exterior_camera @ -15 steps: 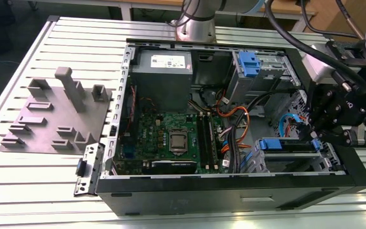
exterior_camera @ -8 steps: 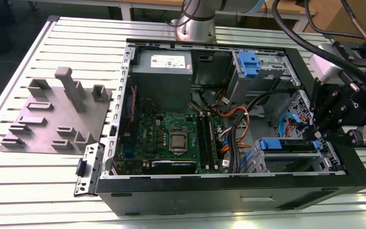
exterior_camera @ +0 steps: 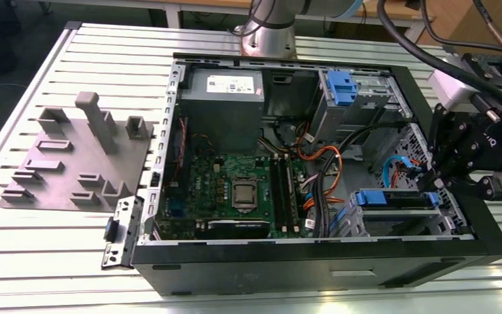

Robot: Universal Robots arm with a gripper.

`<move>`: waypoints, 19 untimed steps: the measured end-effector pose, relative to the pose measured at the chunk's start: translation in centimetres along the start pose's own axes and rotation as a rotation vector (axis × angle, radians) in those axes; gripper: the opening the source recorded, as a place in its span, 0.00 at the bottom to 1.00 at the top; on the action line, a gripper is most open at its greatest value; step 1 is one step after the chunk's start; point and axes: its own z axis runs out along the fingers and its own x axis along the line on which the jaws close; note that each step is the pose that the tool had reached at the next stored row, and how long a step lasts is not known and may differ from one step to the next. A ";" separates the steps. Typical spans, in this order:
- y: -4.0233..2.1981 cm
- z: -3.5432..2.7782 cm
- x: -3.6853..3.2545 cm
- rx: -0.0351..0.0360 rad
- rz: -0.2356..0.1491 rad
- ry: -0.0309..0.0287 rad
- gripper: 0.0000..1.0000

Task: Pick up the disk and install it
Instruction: 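Insert the first disk wire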

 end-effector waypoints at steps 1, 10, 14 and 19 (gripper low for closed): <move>-0.03 -0.02 0.00 0.0000 0.000 -0.0001 0.11; -1.06 -0.07 -0.24 -0.0009 0.000 -0.0003 0.11; -1.12 -0.06 -0.61 -0.0009 0.000 -0.0003 0.11; -1.16 -0.06 -1.23 -0.0009 0.000 -0.0004 0.11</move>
